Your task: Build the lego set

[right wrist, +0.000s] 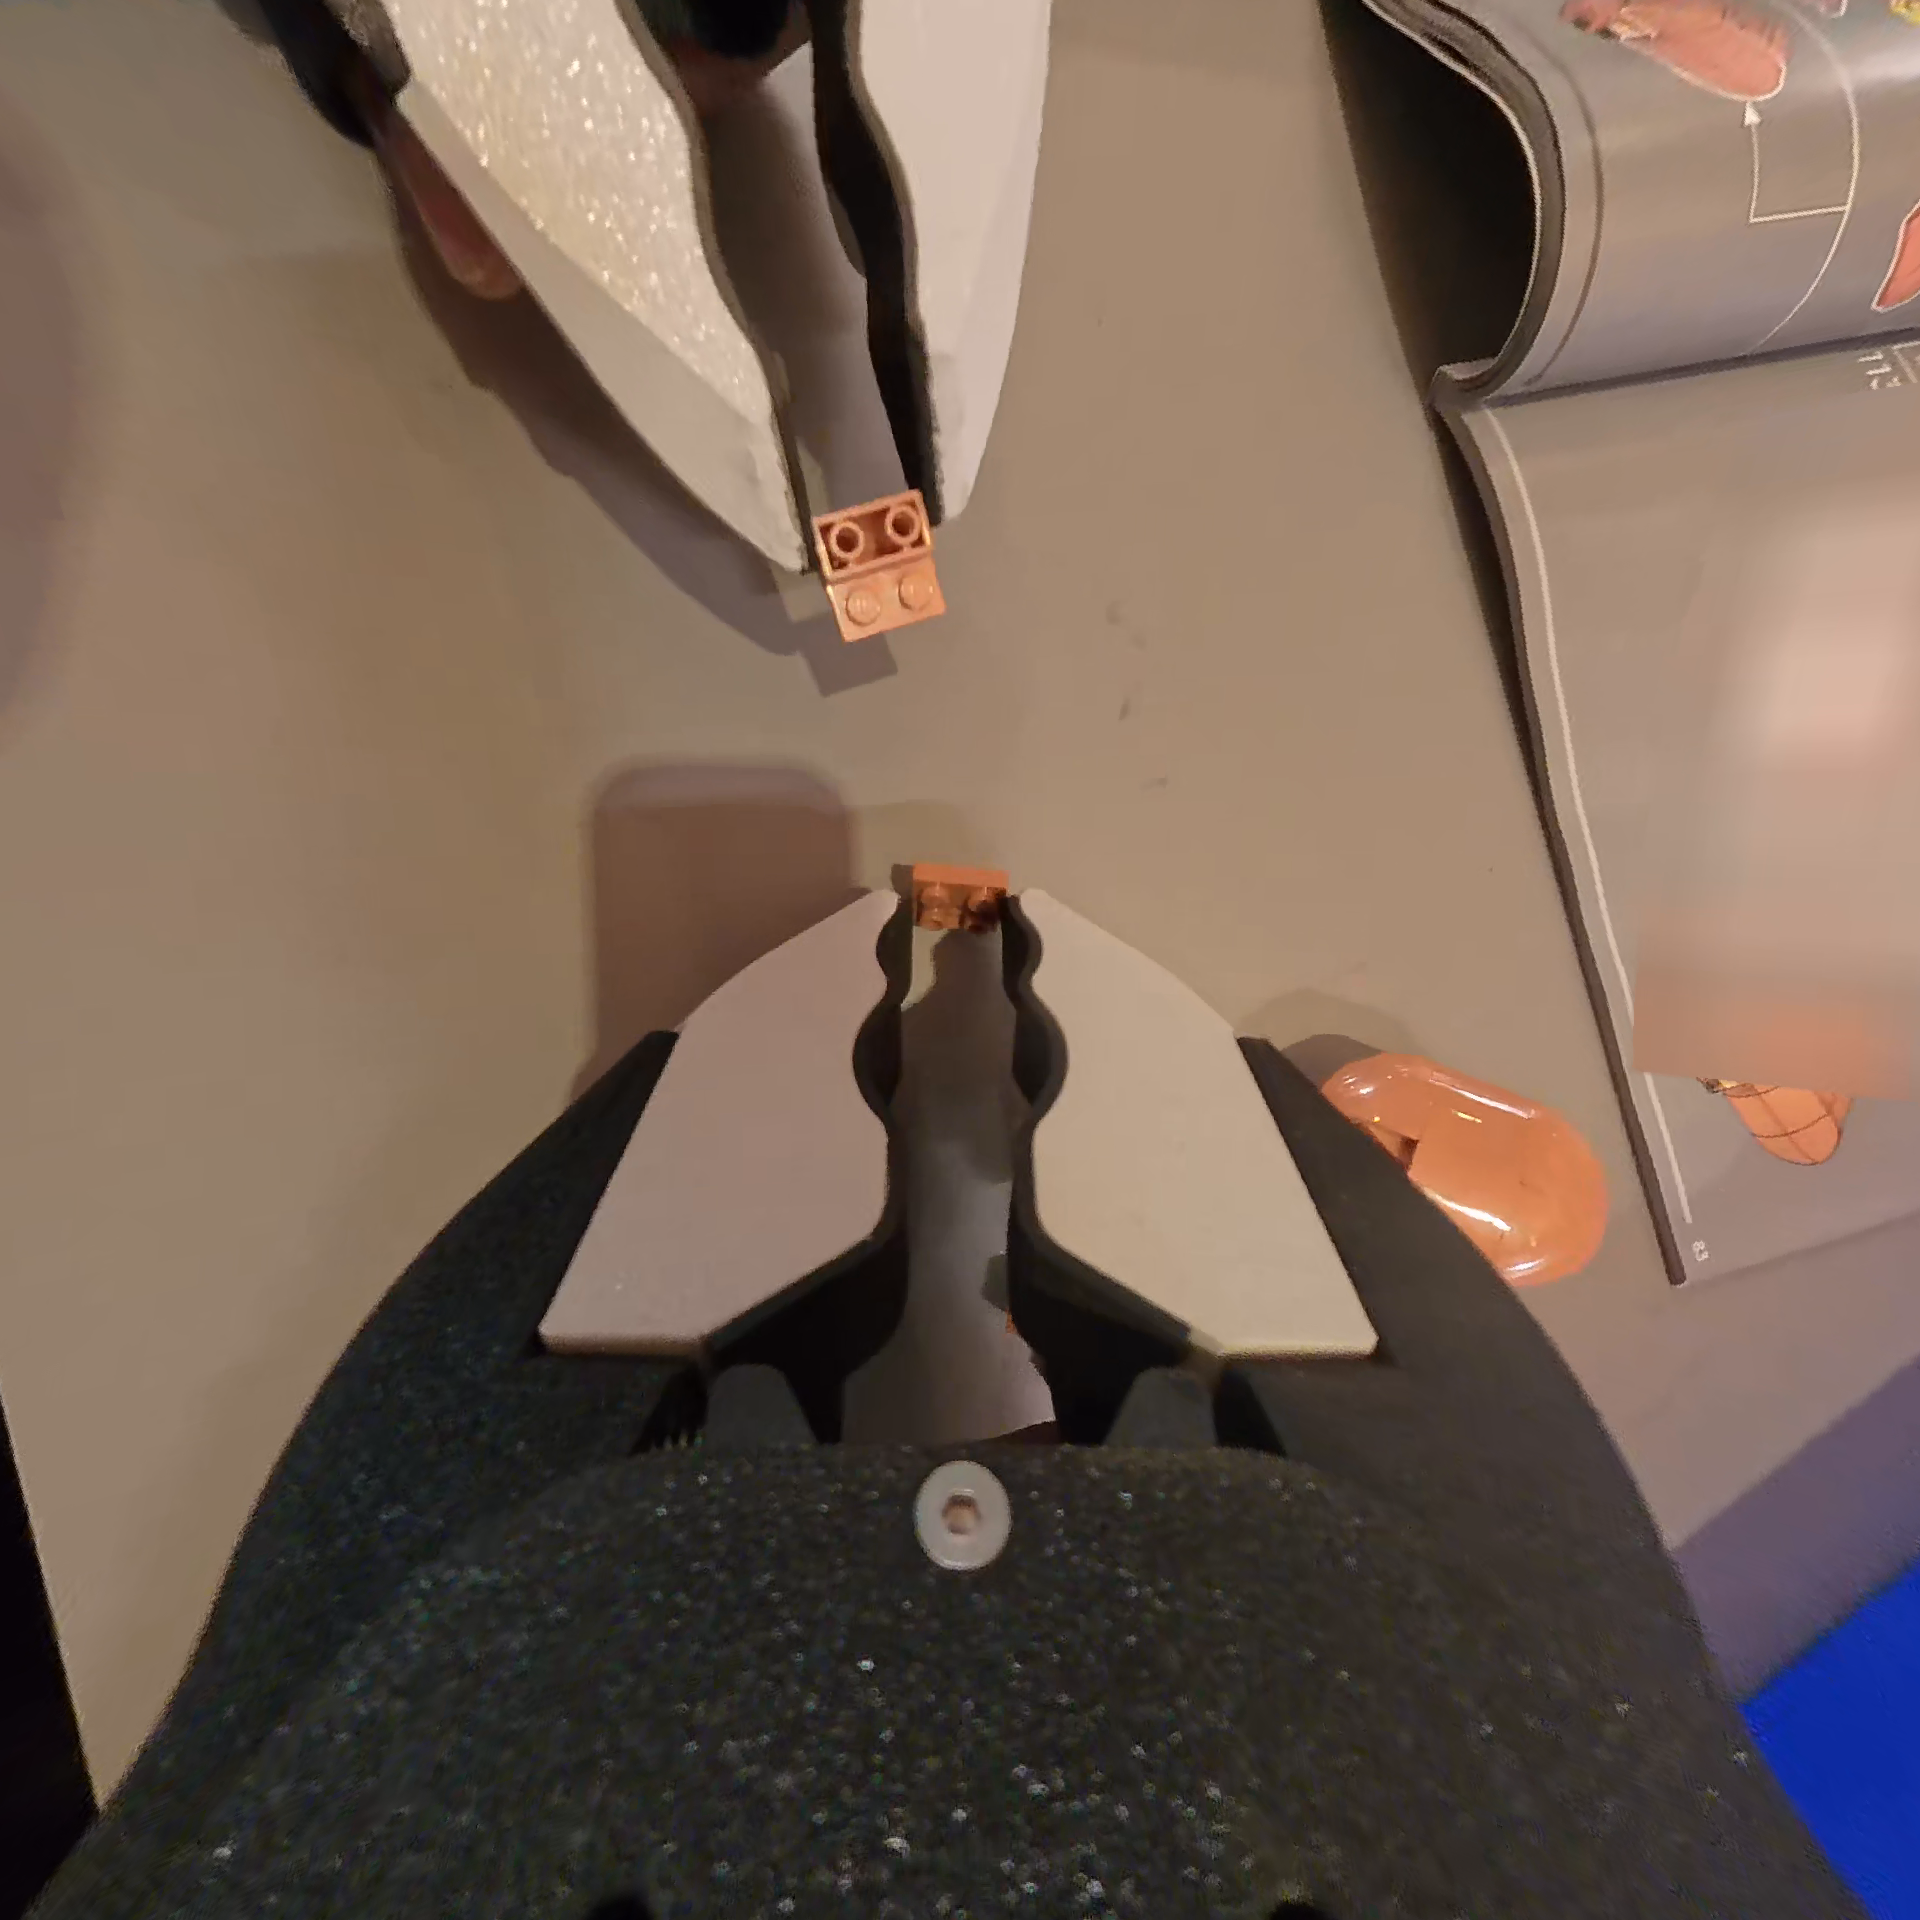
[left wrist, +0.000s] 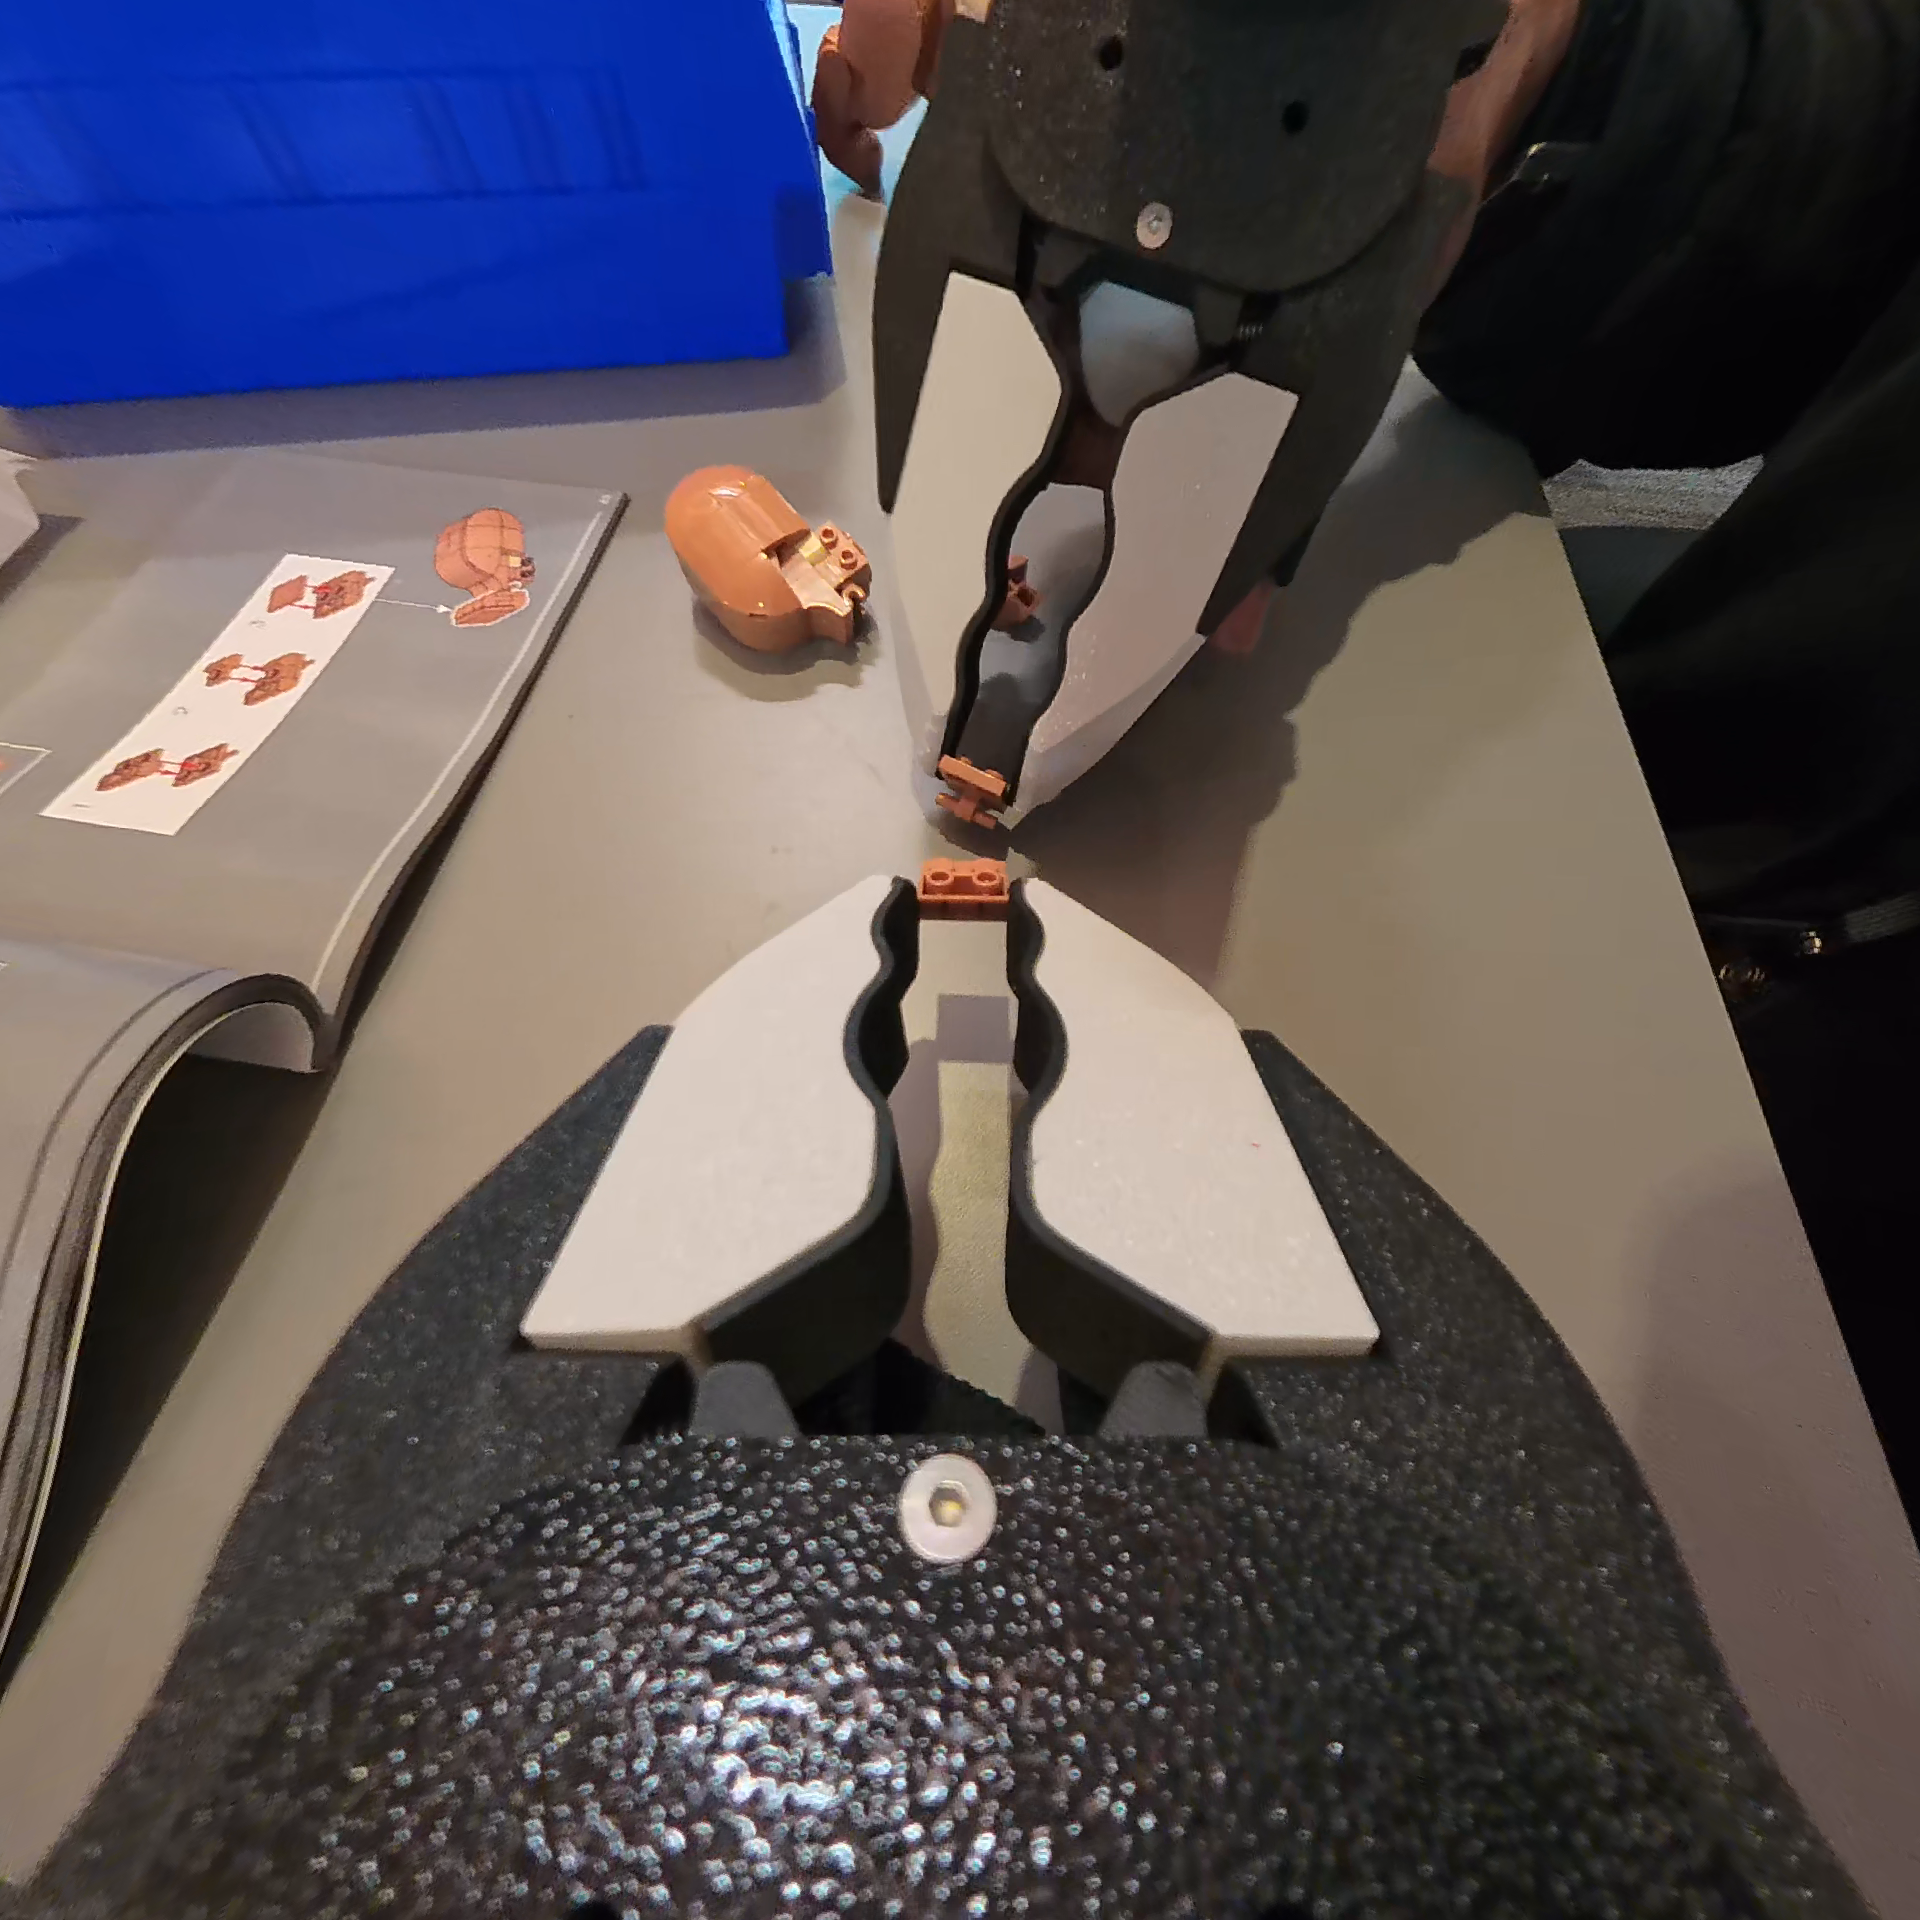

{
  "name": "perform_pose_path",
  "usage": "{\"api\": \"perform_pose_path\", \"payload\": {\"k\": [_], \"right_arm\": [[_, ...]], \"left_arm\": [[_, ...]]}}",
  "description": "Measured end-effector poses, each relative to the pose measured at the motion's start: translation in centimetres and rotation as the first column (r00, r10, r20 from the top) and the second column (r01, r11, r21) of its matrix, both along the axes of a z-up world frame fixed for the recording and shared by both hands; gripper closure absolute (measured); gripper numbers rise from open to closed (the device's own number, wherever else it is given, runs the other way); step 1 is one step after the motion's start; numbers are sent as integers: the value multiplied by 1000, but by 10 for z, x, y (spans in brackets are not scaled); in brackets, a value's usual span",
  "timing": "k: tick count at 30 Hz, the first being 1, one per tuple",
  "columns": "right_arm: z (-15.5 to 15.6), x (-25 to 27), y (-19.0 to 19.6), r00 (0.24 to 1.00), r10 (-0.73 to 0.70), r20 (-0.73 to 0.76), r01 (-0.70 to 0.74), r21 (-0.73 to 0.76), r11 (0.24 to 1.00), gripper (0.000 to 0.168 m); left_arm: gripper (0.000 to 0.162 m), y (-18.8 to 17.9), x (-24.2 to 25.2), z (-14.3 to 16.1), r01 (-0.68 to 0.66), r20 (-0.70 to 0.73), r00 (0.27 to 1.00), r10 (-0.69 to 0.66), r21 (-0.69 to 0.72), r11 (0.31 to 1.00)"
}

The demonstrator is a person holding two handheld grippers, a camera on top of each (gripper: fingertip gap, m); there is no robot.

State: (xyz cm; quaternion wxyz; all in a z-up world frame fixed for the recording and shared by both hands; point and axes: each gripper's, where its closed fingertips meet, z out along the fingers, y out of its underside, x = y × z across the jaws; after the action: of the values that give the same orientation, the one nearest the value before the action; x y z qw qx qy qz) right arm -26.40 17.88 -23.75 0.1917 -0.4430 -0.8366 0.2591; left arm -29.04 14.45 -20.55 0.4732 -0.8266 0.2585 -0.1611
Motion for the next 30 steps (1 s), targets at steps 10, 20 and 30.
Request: {"api": "perform_pose_path", "payload": {"k": [10, 20, 30], "right_arm": [[-2, 13, -5, 968, 231, 101, -242, 119, 963, 152], [-7, 38, -8, 769, 451, 453, -555, 124, 822, 152], [3, 19, -15, 843, 422, 334, -482, 119, 868, 129]], "left_arm": [[145, 0, 5, -4, 17, -4, 1000, -17, -10, 1000], [145, -1, 7, -7, 23, -21, 999, -24, -23, 999], [145, -5, 11, -9, 44, -26, 999, -45, -38, 998]]}}
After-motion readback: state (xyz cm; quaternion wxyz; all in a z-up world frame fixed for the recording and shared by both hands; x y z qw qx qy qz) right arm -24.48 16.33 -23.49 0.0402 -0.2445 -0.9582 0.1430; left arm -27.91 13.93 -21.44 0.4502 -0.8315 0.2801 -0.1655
